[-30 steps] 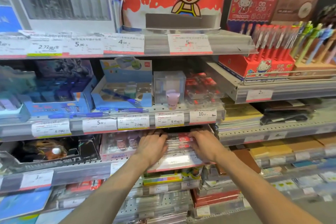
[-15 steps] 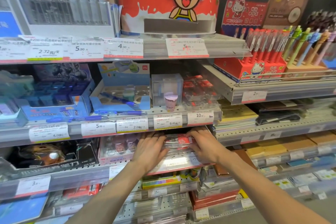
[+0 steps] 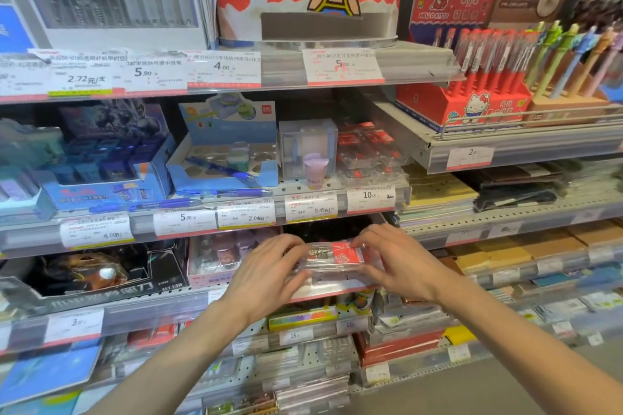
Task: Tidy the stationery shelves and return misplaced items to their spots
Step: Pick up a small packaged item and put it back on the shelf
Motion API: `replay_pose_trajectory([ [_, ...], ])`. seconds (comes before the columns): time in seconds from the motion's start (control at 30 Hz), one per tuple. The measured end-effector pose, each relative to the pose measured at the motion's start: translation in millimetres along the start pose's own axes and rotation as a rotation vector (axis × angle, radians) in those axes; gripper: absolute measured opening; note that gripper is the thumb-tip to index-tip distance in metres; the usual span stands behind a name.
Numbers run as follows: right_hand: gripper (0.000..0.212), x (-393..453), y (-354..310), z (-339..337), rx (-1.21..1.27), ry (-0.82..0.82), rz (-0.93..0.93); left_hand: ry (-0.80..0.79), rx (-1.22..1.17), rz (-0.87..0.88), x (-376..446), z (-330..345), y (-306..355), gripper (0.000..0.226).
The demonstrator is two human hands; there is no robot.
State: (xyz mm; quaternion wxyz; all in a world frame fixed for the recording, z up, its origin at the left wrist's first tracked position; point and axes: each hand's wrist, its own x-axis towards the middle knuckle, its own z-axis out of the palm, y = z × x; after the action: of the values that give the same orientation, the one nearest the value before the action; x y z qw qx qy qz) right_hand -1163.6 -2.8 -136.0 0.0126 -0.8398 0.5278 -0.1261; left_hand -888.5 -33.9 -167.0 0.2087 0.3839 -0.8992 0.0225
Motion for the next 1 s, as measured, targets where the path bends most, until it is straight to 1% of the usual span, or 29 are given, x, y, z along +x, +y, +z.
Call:
replay_pose_trajectory([
  [0.13, 0.038, -15, -9, -22, 0.013, 0.024, -0.022, 0.010, 0.025, 0.015, -5, -29, 14, 0.043],
  [0.27, 0.036, -27, -16, -52, 0.011, 0.072, -0.050, 0.049, 0.048, 0.097, -2, -60, 23, 0.040],
  [0.4, 0.040, -31, -21, -84, -0.009, 0.134, -0.069, 0.107, 0.122, 0.162, 12, -90, 30, 0.039],
  [0.53, 0.040, -32, -19, -110, -0.013, 0.244, -0.056, 0.193, 0.154, 0.223, 41, -115, 31, 0.040],
  [0.63, 0.041, -29, -18, -122, -0.041, 0.328, -0.033, 0.222, 0.198, 0.259, 64, -124, 30, 0.038],
  [0.8, 0.036, -22, -23, -122, -0.108, 0.440, 0.046, 0.240, 0.202, 0.205, 94, -127, 28, 0.042],
  [0.93, 0.033, -9, -26, -116, -0.154, 0.500, 0.179, 0.212, 0.202, 0.028, 106, -125, 29, 0.051],
  [1.0, 0.031, 0, -27, -115, -0.174, 0.504, 0.273, 0.169, 0.215, -0.023, 109, -124, 26, 0.053],
])
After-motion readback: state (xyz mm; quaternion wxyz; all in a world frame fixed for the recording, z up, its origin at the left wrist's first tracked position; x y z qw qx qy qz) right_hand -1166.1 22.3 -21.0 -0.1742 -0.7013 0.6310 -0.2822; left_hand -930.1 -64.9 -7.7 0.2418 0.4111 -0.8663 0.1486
